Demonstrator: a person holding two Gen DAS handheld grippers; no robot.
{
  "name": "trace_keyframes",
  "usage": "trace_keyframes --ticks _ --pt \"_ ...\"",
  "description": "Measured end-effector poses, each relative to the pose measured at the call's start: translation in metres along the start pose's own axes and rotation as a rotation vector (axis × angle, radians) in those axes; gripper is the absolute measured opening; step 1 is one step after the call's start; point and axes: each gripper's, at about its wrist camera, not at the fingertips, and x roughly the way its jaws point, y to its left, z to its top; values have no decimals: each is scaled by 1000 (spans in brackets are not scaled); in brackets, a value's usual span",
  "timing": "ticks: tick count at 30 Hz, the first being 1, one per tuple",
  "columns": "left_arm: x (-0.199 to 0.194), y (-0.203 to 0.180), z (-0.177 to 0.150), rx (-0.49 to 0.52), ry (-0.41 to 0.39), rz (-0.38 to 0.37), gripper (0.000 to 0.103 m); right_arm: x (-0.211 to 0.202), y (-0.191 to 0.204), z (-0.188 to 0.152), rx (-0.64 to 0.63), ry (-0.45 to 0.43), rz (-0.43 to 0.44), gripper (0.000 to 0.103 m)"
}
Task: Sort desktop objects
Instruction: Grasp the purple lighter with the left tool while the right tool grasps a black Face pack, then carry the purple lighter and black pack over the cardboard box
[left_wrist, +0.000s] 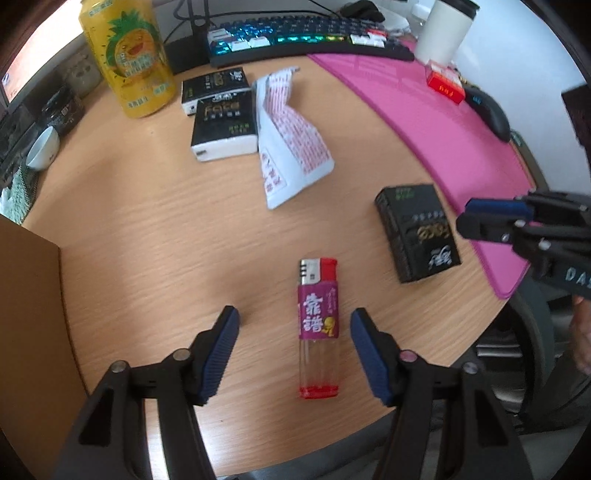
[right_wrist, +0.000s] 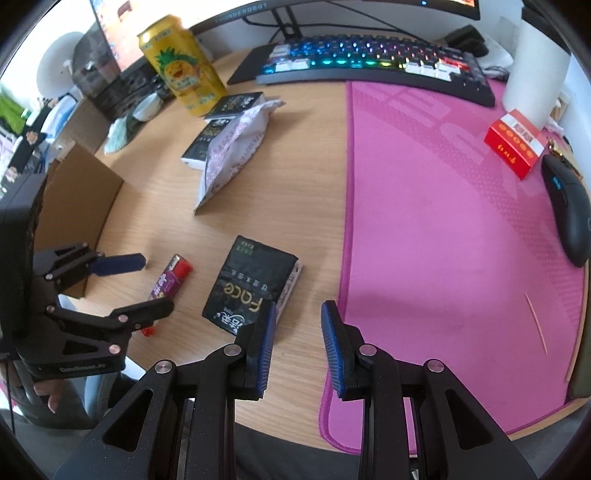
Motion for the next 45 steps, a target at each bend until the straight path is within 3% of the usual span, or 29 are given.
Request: trace_keyframes --ticks 1,2,5,10,19,26,27,30,33,36,37,40,45 --pt "-1 -1 0 6 -11 19 45 0 0 0 1 0 1 27" --pt "-2 0 0 -2 -18 31 25 -2 -2 -1 6 -1 4 27" --pt "-3 20 1 -88 -16 4 25 -3 -3 -1 14 -5 3 27" --pt "-6 41 2 -154 -28 43 25 -5 -1 1 30 -16 6 27" --pt "-14 46 -11 -171 -37 -24 27 -4 16 14 32 -38 -4 28" --pt "-10 50 -10 -174 -31 -39 27 18 25 17 46 3 7 28" --pt "-9 51 -11 -172 -29 -42 27 18 25 17 46 3 7 29" --pt "-7 50 -10 -166 -28 -45 28 26 28 20 66 4 -3 47" --pt "-7 52 -11 -169 -26 -49 28 37 36 26 50 17 20 48" --pt "-7 55 -11 -176 -27 -49 28 41 49 29 -9 10 -28 49" --pt "-7 56 -11 -176 -27 -50 28 44 58 30 -42 5 -95 48" --pt "-7 55 -11 -177 -25 -50 28 45 61 31 -47 10 -70 21" --pt "-6 50 -8 -148 -24 -23 30 42 62 26 -57 19 -36 21"
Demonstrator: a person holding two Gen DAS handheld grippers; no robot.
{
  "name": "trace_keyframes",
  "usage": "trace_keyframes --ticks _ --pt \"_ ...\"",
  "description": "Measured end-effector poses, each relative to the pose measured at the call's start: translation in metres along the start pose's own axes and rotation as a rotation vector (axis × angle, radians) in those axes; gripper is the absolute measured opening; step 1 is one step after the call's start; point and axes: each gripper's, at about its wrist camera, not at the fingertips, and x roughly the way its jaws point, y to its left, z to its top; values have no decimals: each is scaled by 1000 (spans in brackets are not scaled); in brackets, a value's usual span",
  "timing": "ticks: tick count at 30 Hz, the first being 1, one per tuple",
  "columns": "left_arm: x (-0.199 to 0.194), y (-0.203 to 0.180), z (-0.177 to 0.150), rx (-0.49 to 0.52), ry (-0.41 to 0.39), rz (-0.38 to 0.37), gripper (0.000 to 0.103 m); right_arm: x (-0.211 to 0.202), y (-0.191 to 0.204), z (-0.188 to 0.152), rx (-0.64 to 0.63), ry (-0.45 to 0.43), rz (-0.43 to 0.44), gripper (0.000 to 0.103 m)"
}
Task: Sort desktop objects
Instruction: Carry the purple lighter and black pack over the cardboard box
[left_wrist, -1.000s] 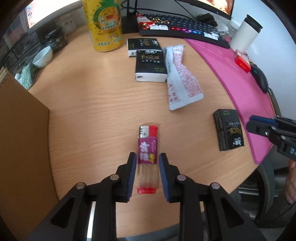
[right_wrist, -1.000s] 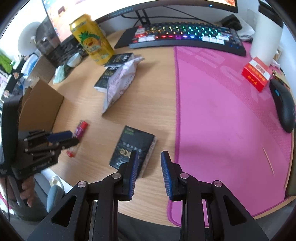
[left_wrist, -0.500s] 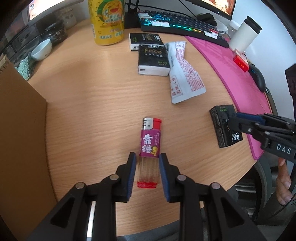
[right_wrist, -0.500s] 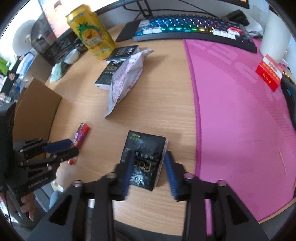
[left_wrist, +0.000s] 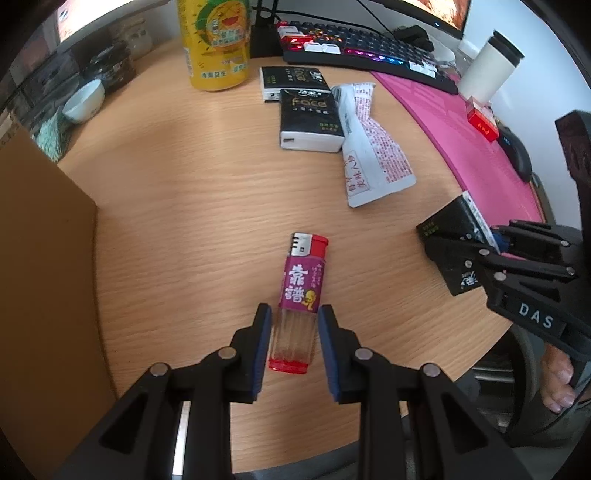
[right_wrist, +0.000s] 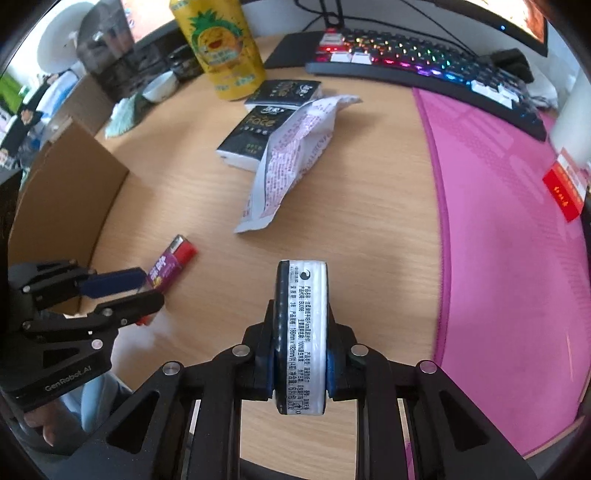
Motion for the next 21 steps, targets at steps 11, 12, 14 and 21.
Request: trace_keyframes --ticks 11,12,14,21 --pt "4 -25 7 119 -7 109 32 -4 1 -11 -11 -13 -6 21" --pt "4 -26 8 123 -3 102 25 -4 1 -11 -11 -13 -6 21" --pt "4 -25 9 122 6 91 25 -5 0 -12 -12 -20 -12 21" --pt "2 -24 8 120 4 92 25 -5 1 -12 -29 -18 -6 21"
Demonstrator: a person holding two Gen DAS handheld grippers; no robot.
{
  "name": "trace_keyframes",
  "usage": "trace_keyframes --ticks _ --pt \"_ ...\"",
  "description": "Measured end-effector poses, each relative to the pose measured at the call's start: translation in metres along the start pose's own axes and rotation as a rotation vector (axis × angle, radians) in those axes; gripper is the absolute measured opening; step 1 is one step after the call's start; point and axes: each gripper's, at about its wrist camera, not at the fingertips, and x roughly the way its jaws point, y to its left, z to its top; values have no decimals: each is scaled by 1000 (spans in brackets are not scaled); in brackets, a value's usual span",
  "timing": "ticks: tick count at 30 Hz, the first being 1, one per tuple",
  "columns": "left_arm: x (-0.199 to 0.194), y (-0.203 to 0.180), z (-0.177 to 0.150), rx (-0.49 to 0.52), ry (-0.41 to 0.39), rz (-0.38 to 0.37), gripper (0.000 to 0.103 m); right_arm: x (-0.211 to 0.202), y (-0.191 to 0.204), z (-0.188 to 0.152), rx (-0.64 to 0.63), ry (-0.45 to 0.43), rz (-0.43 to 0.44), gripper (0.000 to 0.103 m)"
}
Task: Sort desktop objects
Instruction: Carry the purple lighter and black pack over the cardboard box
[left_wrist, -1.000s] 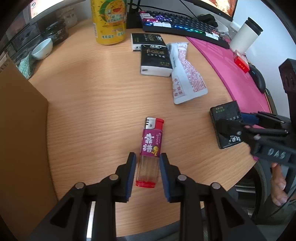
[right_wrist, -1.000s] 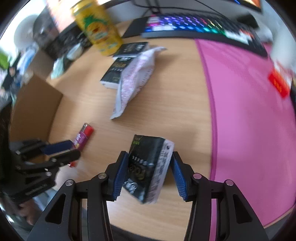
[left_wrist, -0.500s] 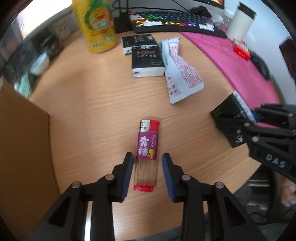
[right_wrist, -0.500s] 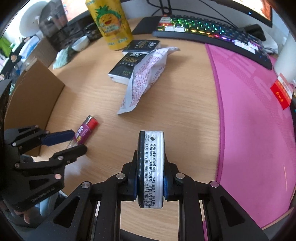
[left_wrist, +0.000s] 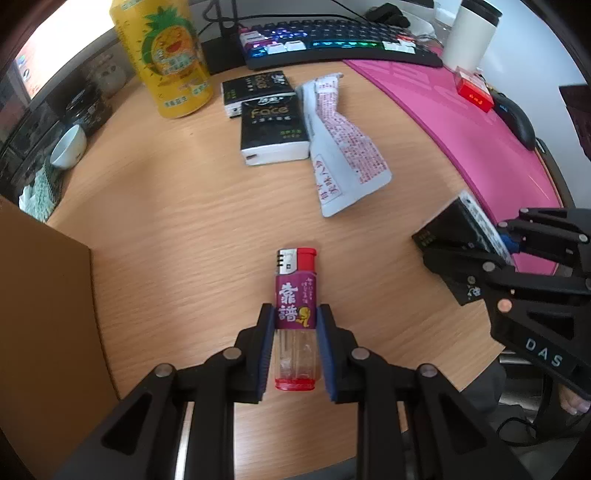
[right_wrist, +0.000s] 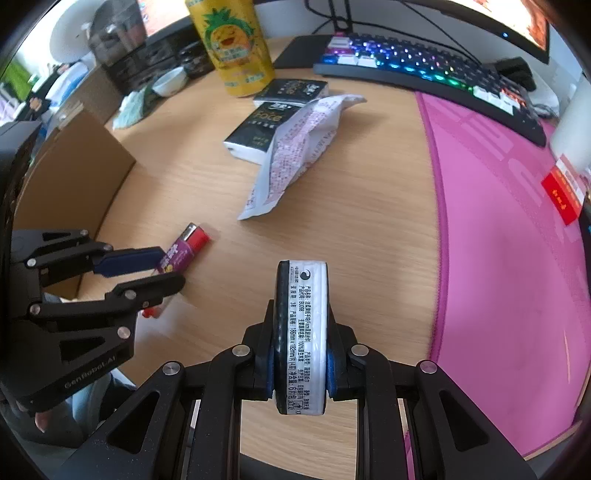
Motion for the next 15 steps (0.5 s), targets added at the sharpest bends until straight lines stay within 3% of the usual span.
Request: trace_keyframes --ticks 9,15 --pt "-22 15 -6 -44 -41 -23 25 -16 16 7 -58 -27 45 21" --pt "-72 39 -9 -79 -132 -80 25 -40 64 36 -201 -70 125 21"
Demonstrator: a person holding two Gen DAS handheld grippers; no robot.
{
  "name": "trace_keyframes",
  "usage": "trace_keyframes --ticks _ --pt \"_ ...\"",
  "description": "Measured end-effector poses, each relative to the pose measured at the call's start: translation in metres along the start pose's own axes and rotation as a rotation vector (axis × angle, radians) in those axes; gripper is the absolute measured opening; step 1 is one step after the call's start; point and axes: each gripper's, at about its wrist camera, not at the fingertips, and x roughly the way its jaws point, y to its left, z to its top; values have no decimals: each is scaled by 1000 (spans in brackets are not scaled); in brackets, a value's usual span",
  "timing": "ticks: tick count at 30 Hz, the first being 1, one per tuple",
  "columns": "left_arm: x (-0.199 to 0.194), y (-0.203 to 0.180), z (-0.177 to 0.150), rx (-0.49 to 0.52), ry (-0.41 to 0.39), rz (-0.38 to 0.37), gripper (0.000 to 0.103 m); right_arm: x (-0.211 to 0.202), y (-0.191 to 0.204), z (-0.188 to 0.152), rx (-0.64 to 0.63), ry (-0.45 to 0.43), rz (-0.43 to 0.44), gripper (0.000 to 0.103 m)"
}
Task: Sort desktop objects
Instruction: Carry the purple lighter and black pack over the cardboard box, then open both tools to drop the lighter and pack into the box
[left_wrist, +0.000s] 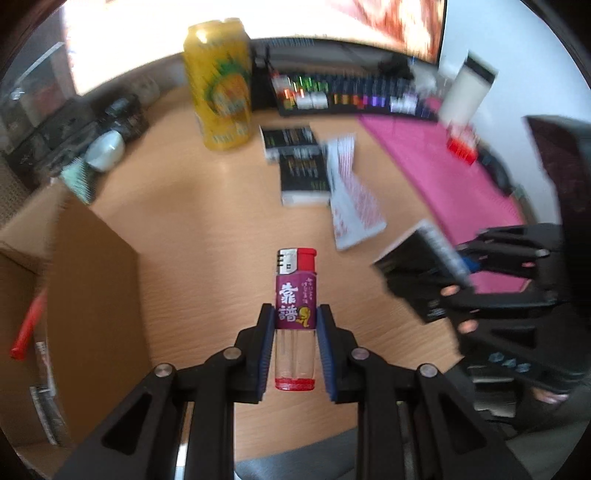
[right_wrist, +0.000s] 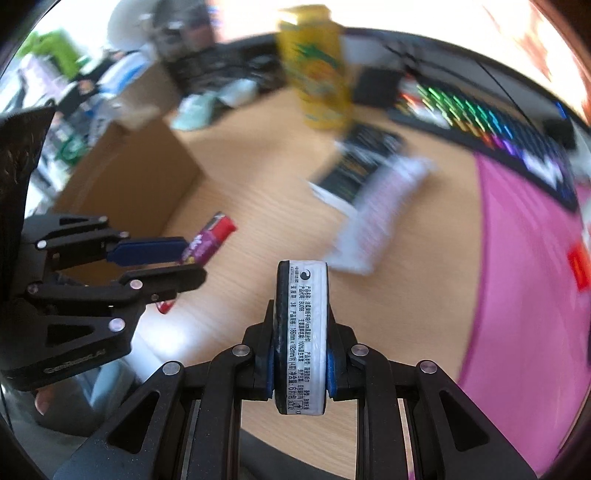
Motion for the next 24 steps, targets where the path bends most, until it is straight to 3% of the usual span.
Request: trace_keyframes --ticks 2,5,6,10,14,17,22,23,24 --pt "-27 13 2 -38 -59 7 25 -8 26 21 -68 -29 25 21" --pt "-66 49 -2 -128 -145 77 25 -14 55 40 -128 -62 59 21" --pt "-82 68 -7 -181 -177 104 25 -16 93 60 -212 -89 120 21" --pt "-114 116 -30 -310 -235 199 25 -12 153 84 -316 -96 218 21" --pt "-121 158 -58 -423 -223 269 25 5 203 93 -381 -75 274 21" --pt "-114 178 -75 -465 -190 295 25 24 222 92 -387 -34 254 22" --pt "-105 193 -90 -487 -161 262 25 39 226 88 -365 1 196 24" --pt "-105 192 -92 -491 -166 266 29 38 226 87 -370 -4 191 27" --pt "-106 192 -93 -494 -172 274 43 38 226 87 -372 -4 194 29"
